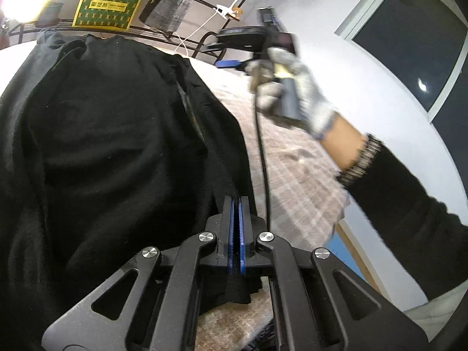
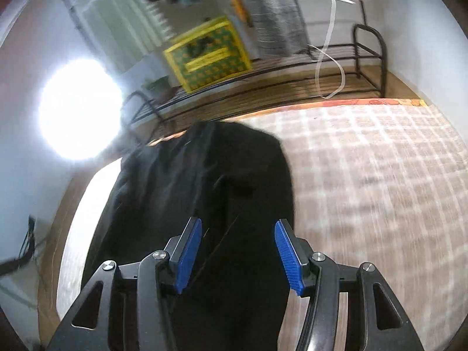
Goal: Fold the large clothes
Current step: 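Fold the sleeve across the sweater body with the right gripper while the left gripper holds the hem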
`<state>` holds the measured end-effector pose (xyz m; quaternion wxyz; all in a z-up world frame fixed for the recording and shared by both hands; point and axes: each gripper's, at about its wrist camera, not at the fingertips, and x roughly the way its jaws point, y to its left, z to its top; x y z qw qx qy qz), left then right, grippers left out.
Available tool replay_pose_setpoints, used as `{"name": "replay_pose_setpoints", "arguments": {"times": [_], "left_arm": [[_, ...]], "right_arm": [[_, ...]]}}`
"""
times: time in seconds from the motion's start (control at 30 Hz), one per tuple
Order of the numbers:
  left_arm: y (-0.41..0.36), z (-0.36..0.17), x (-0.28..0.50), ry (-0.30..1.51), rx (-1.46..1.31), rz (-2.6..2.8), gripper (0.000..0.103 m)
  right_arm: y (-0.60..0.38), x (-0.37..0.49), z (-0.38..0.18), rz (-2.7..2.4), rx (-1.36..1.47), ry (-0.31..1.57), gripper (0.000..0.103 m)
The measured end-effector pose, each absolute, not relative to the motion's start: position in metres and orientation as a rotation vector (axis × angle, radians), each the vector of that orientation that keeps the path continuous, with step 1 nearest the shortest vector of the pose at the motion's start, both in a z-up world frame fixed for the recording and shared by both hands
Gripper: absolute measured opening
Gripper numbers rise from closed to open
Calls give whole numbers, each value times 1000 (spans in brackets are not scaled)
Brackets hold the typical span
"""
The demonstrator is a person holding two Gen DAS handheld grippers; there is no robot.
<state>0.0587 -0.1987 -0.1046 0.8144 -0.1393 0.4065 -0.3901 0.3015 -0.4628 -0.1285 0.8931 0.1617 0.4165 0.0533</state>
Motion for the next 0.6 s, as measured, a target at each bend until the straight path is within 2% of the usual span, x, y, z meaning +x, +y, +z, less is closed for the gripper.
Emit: {"name": "replay_pose_setpoints", "arguments": {"times": [0.23,0.3,0.37,0.5,0.53,0.6], "left_arm": [[-202,-108,67,884,-296,-855,0],[-205,-109,67,891,-293,-858,0],[-206,-110,68,896,-283,-860,0],[-212,-112,70,908,-275,-869,0],[-214,-112,69,910,-276,-872,0],[-213,-113,66,911,-278,-873,0]], "right_arm": [[-475,369,-151,-4,351,908,56],[-475,381,-155,-10,337,914,51],[-475,391,-158,1,327,927,35],[-473,400,-168,7,296,965,12],[-474,401,-169,8,291,965,2],[-472,400,-164,0,264,950,2]]}}
